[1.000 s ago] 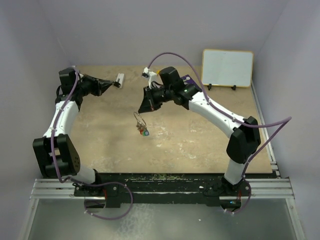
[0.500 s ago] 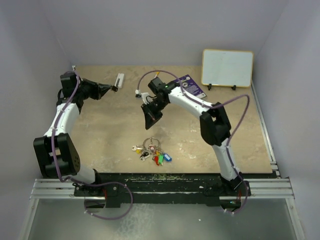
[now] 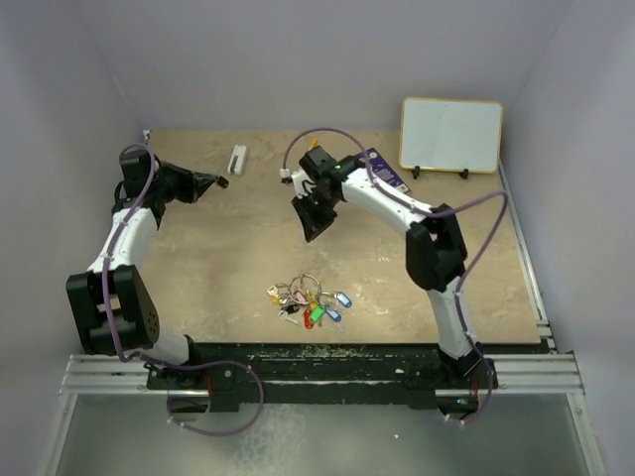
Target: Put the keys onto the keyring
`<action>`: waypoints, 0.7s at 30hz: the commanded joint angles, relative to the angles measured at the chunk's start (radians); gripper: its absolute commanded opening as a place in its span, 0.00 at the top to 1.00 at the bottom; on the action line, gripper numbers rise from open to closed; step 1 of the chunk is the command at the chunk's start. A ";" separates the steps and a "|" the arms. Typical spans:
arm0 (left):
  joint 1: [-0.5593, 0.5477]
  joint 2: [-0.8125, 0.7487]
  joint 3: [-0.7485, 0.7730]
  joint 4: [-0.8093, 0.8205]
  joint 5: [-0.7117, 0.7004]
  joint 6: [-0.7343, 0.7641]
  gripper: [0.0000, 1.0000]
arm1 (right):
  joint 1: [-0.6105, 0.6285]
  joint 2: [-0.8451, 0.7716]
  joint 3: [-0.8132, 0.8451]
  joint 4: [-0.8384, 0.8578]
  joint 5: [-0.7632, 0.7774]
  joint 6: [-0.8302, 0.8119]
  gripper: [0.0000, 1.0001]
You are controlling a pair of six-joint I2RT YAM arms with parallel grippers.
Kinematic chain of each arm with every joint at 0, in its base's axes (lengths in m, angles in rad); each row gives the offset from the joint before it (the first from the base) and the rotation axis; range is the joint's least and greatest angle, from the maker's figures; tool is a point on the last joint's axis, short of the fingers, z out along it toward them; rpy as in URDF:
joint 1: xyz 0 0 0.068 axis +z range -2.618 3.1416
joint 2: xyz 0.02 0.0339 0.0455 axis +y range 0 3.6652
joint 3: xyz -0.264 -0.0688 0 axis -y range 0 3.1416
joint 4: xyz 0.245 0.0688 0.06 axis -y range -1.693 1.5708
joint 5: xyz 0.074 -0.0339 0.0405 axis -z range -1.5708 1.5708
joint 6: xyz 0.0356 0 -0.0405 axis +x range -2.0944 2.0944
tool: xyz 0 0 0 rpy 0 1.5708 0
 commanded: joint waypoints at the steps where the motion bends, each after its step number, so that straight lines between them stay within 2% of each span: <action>1: 0.010 -0.005 0.023 0.043 -0.014 0.045 0.96 | 0.047 -0.211 -0.191 0.000 0.057 0.159 0.81; 5: 0.008 0.011 0.028 0.044 -0.020 0.063 0.96 | 0.121 -0.281 -0.320 -0.009 0.004 0.272 0.86; 9: 0.008 0.021 0.027 0.042 -0.025 0.079 0.96 | 0.185 -0.263 -0.319 -0.006 -0.023 0.391 0.86; 18: -0.028 0.011 0.041 0.029 -0.040 0.098 0.96 | 0.195 -0.200 -0.320 0.045 0.071 0.590 0.81; 21: -0.034 0.010 0.043 0.030 -0.043 0.098 0.96 | 0.184 -0.168 -0.304 0.049 0.100 0.607 0.80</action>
